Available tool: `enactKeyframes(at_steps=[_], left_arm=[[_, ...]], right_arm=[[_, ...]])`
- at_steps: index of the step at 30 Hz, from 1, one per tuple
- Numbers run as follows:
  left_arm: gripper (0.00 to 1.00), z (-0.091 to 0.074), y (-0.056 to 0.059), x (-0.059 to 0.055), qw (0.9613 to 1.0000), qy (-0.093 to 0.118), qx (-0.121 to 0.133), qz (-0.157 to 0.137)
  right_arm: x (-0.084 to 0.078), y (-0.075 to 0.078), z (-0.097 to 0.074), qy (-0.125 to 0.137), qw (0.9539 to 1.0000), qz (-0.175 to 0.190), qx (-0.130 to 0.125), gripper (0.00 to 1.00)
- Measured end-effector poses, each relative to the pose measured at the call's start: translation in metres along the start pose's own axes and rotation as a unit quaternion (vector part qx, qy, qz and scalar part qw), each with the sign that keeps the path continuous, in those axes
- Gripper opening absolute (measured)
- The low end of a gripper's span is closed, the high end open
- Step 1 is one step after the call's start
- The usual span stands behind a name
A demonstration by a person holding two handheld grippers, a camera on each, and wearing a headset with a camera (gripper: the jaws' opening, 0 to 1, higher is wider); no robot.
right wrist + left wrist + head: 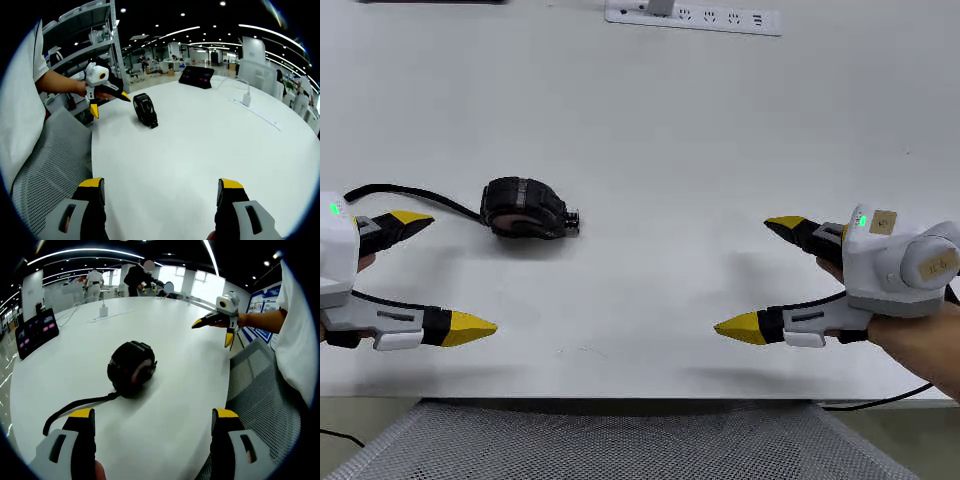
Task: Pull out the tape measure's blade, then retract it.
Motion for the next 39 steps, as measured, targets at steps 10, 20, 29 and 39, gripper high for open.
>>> enactKeyframes(at_steps=[10, 20, 29, 39], left_arm=[[0.9, 0.002, -0.004, 0.001, 0.9999, 0.003, 0.011, 0.001], [0.9, 0.01, -0.008, 0.005, 0.9999, 0.004, 0.008, 0.006], [0.9, 0.02, -0.014, 0.013, 0.9997, 0.003, -0.002, 0.022], [0.9, 0.033, -0.019, 0.028, 0.9984, 0.003, -0.019, 0.052]], right_arm=[[0.005, 0.003, 0.01, -0.005, 0.9999, -0.009, 0.007, 0.92], [0.012, 0.01, 0.02, 0.001, 0.9998, -0.01, 0.015, 0.92], [0.022, 0.021, 0.03, 0.005, 0.9996, -0.018, 0.021, 0.93], [0.032, 0.026, 0.042, 0.007, 0.9992, -0.026, 0.029, 0.93]])
Point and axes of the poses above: the centre of the closed fingertips' face, and the gripper's own axes: z roughly forward along the fingers, y roughly to its right, x roughly out of its top, the point moved 9 cm from there along -z, roughly backward along the fingers, and after that the axes turned 14 degrees about x, right-handed, at the moved point
